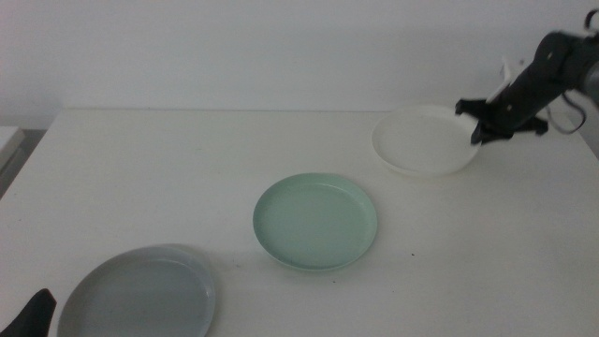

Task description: Stack the three bowls on top of each other.

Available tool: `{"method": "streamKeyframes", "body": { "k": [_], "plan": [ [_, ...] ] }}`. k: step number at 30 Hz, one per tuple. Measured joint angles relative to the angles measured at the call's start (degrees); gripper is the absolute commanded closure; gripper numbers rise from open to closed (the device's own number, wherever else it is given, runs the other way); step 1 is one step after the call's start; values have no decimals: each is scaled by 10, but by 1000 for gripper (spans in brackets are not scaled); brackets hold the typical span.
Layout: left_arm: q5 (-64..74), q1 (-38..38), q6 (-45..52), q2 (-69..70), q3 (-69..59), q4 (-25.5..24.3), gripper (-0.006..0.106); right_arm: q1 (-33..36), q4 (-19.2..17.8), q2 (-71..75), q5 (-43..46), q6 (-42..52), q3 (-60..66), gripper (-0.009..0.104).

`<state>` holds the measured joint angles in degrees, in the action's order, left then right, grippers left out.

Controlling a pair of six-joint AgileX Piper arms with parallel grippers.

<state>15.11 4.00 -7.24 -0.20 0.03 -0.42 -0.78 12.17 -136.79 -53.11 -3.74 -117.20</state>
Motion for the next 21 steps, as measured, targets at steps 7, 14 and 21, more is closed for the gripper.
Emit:
{"method": "streamKeyframes", "body": {
  "k": [7, 14, 21],
  "plan": [
    [0, 0, 0, 0, 0, 0, 7, 19, 93, 150, 4, 97, 119, 98],
    [0, 0, 0, 0, 0, 0, 7, 130, 147, 250, 79, 123, 293, 98],
    [0, 0, 0, 0, 0, 0, 7, 214, 148, 227, 111, 113, 312, 98]
  ]
}}
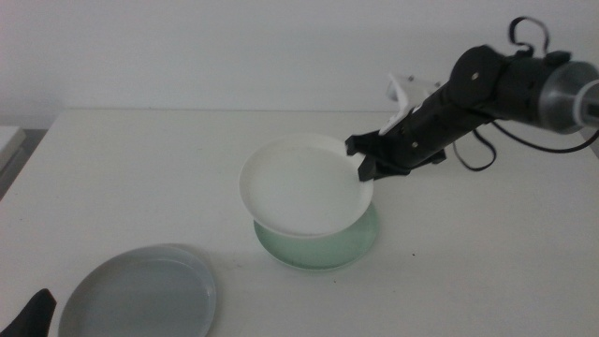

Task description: Stack the three bowls on top of each other.

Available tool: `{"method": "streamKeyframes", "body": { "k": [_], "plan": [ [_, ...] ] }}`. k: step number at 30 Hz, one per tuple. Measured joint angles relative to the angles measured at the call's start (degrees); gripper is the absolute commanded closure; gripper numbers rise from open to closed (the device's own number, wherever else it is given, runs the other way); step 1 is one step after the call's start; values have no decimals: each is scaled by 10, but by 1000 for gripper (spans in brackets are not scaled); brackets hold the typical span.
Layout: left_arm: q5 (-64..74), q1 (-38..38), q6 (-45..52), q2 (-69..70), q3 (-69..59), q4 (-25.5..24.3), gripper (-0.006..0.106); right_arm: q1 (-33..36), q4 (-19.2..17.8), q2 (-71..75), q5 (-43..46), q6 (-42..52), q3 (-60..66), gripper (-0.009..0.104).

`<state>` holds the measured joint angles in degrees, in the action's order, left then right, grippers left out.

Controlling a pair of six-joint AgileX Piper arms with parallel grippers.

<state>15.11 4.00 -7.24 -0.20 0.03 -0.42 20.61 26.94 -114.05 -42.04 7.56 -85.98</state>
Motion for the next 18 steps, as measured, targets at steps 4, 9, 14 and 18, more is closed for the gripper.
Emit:
{"method": "streamKeyframes", "body": {
  "k": [4, 9, 14, 18],
  "plan": [
    [0, 0, 0, 0, 0, 0, 7, 6, 1, -21, 3, -2, 0, 98],
    [0, 0, 0, 0, 0, 0, 7, 6, -1, -39, 8, -5, 0, 98],
    [0, 0, 0, 0, 0, 0, 7, 6, -17, -50, 11, -19, 0, 98],
    [0, 0, 0, 0, 0, 0, 7, 6, -28, -59, 11, -30, 0, 98]
  ]
}}
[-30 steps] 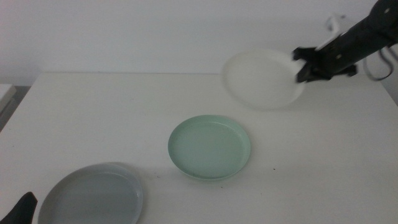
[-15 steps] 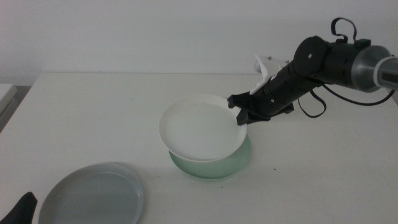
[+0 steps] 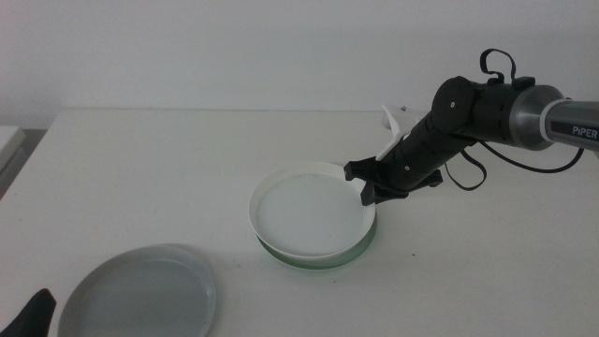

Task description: Stack the three bowls on top of each other.

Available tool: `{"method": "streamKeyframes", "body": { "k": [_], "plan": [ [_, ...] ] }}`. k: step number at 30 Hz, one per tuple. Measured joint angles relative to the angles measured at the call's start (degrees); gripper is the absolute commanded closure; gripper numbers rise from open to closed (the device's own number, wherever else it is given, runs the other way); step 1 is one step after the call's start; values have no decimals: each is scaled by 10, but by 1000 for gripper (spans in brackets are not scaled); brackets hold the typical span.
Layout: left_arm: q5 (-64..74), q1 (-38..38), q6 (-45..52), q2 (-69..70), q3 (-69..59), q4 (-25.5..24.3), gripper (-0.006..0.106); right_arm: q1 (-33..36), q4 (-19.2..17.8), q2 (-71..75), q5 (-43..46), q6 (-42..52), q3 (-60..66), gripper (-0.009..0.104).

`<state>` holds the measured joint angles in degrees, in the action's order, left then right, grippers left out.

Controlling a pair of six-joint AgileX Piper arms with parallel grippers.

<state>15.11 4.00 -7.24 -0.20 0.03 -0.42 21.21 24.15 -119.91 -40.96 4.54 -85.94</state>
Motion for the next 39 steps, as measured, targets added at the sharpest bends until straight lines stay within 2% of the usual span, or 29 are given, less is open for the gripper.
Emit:
{"method": "streamKeyframes", "body": {
  "k": [1, 3, 5, 10, 13, 17, 23, 28, 34, 39],
  "plan": [
    [0, 0, 0, 0, 0, 0, 7, 0, -1, 0, 0, 0, 0, 97],
    [0, 0, 0, 0, 0, 0, 7, 0, -4, 0, 0, 0, 0, 90],
    [0, 0, 0, 0, 0, 0, 7, 0, -5, 0, 0, -1, 0, 77],
    [0, 0, 0, 0, 0, 0, 7, 0, -8, 15, -1, -2, 0, 35],
    [0, 0, 0, 0, 0, 0, 7, 0, -14, 44, -2, 5, 0, 24],
    [0, 0, 0, 0, 0, 0, 7, -8, -22, 124, -26, 30, -4, 24],
    [0, 0, 0, 0, 0, 0, 7, -63, -58, 320, -91, 50, -25, 24],
    [0, 0, 0, 0, 0, 0, 7, -105, -70, 506, -105, 76, 64, 24],
    [0, 0, 0, 0, 0, 0, 7, -110, -48, 716, -117, 107, 249, 24],
    [0, 0, 0, 0, 0, 0, 7, -110, -33, 813, -124, 126, 304, 24]
  ]
}}
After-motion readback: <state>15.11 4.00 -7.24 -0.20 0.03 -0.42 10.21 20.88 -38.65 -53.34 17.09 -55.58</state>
